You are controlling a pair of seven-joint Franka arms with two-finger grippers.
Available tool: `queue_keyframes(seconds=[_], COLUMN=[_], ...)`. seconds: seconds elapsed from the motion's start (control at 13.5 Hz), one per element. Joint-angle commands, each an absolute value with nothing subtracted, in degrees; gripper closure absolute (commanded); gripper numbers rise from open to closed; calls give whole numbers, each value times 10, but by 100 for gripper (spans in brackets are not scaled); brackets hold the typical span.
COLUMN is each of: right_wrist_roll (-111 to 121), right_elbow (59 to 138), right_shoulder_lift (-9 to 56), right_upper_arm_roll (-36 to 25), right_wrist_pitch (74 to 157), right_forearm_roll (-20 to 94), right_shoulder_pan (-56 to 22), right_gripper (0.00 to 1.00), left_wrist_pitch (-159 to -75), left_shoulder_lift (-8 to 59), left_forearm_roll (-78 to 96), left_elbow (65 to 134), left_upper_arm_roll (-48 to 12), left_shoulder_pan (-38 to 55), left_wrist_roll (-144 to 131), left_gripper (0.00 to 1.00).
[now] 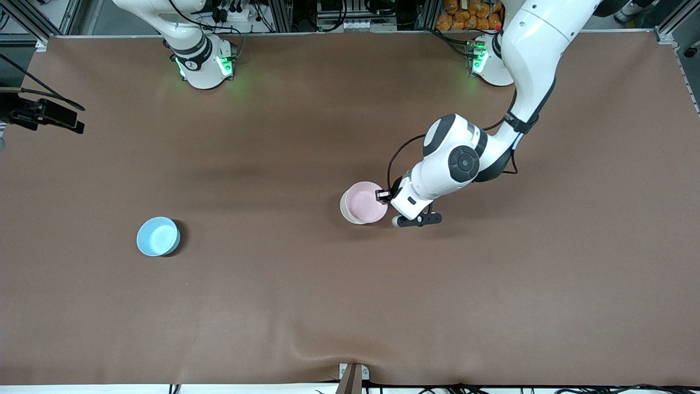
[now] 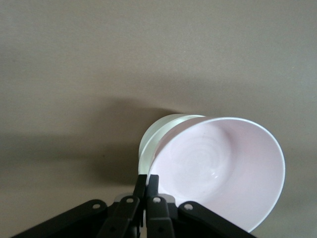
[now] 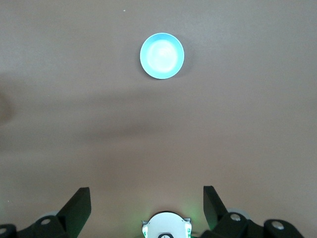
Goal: Stack pink and blue bowls on white bowl
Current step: 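Lower the pink bowl into the white bowl and open the left gripper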
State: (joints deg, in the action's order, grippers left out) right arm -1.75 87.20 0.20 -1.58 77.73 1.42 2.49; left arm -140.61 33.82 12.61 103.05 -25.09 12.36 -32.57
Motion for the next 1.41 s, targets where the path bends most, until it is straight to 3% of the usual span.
queue_keyframes(seconds=[0.0,0.89,1.19,1.26,1.33], right_wrist_roll=[-16,-16,-21,-19,-16], right_elbow=[871,865,839,838,835], right_shoulder_lift=[-5,-1,34,53,65], right_upper_arm_roll=[-14,-13,-13,-13,-13], right_wrist_pitch=[773,778,780,782,781], right_forearm_roll=[19,11,12,17,10], right_shoulder_pan=[29,28,29,32,29], right_gripper=[0,0,0,0,0], left_wrist_pitch=[-1434,-1435,-1434,-1433,-1432], left_shoulder_lift=[361,368,367,367,367], left_forearm_roll=[130,127,126,126,125], left_elbow=[1017,1024,1025,1026,1027], left_upper_arm_roll=[-243,-243,-243,-243,-243], left_shoulder_pan=[140,140,140,140,140], left_wrist_roll=[-337,-338,-338,-340,-346], left_gripper=[100,100,99,90,72])
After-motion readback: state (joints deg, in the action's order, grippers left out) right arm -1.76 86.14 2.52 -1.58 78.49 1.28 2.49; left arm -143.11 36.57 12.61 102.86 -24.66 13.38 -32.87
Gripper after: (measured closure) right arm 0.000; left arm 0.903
